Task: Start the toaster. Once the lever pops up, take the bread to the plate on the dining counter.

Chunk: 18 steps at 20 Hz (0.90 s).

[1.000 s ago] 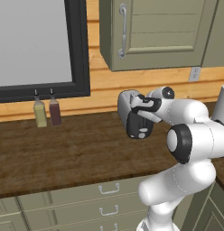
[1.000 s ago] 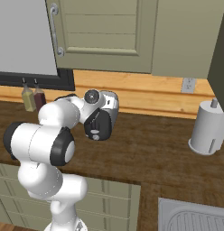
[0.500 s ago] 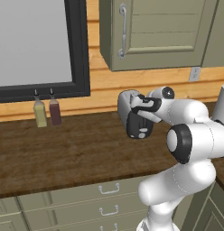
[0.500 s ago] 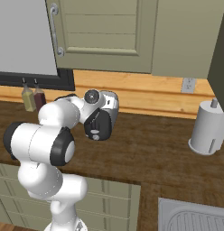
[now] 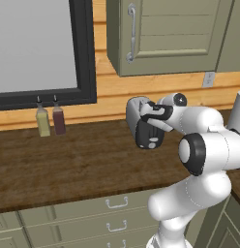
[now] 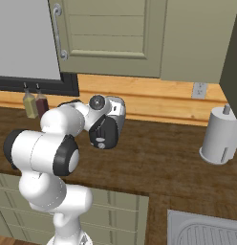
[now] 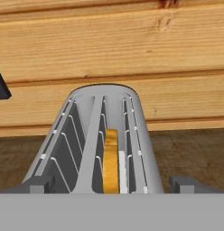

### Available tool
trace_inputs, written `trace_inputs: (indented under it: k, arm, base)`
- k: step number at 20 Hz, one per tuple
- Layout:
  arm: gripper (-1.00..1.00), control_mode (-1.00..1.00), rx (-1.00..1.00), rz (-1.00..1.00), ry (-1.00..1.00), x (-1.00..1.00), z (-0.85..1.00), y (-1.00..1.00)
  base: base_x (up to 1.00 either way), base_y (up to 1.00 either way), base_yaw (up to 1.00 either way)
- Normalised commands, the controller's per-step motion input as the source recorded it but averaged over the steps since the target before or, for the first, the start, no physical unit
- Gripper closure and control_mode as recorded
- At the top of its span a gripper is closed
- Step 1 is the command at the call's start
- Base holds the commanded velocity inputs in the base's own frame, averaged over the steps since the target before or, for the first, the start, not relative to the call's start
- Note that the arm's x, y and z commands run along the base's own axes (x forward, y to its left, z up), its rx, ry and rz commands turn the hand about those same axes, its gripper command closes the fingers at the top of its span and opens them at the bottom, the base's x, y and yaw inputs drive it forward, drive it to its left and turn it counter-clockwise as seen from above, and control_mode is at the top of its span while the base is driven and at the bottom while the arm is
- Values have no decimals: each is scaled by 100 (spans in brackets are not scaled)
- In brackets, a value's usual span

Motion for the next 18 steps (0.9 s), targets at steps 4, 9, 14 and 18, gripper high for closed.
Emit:
trace_inputs:
  k: [4, 9, 14, 18]
  arm:
    - [-100, -100, 0, 0, 0, 0, 0, 0]
    - [-100, -100, 0, 0, 0, 0, 0, 0]
    - [-100, -100, 0, 0, 0, 0, 0, 0]
    - [-100, -100, 0, 0, 0, 0, 0, 0]
  base:
    - [0, 0, 0]
    - [0, 0, 0]
    - [0, 0, 0]
    - [0, 0, 0]
